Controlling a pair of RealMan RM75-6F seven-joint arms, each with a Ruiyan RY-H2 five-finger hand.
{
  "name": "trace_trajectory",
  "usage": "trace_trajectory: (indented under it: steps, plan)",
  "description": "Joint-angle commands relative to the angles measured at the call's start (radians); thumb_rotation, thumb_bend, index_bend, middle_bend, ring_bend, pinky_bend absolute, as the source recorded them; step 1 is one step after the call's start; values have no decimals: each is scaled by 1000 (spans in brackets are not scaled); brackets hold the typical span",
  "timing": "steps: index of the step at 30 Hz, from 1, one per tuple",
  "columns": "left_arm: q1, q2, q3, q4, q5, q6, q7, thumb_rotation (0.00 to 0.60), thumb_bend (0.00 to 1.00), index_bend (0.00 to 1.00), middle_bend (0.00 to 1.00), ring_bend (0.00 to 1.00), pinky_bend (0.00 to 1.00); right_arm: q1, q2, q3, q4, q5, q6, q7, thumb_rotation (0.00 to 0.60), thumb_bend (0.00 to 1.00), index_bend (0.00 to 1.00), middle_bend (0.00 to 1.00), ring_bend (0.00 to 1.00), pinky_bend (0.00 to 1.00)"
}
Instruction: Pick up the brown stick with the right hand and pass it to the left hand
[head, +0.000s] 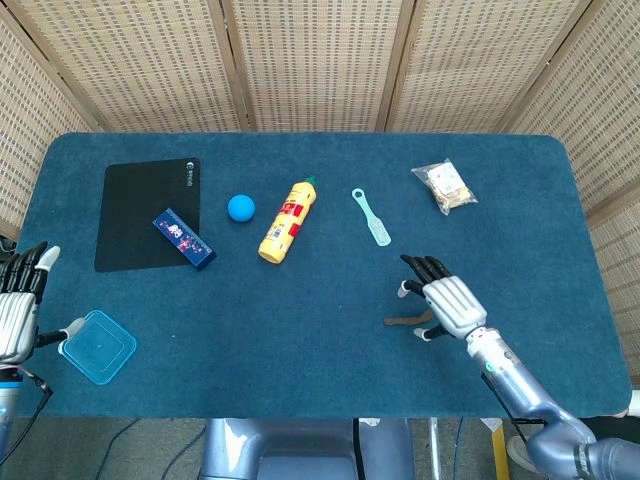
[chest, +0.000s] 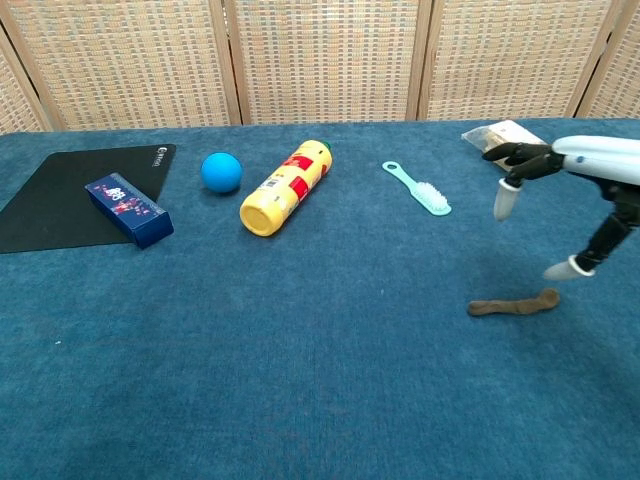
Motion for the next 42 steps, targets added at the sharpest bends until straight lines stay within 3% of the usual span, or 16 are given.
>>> trace_trajectory:
  steps: [1, 11, 23, 42]
  plan:
    - [-2, -2, -2, 6, -6, -9, -4, 600, 0, 0, 0, 0, 0, 45, -41, 22, 18, 86, -73, -56, 600, 284, 438, 0, 0, 0]
    - [-15, -2, 0, 12, -7, -45, -19, 600, 0, 0, 0, 0, 0, 78, -153, 10, 110, 221, -128, -174, 600, 371, 469, 0, 0, 0]
    - [-16, -2, -3, 16, -12, -55, -21, 600, 0, 0, 0, 0, 0, 83, -197, -8, 164, 329, -139, -259, 600, 433, 499, 0, 0, 0]
    - [-15, -3, -3, 15, -8, -59, -17, 600, 0, 0, 0, 0, 0, 62, -193, -29, 178, 323, -128, -225, 600, 478, 519, 0, 0, 0]
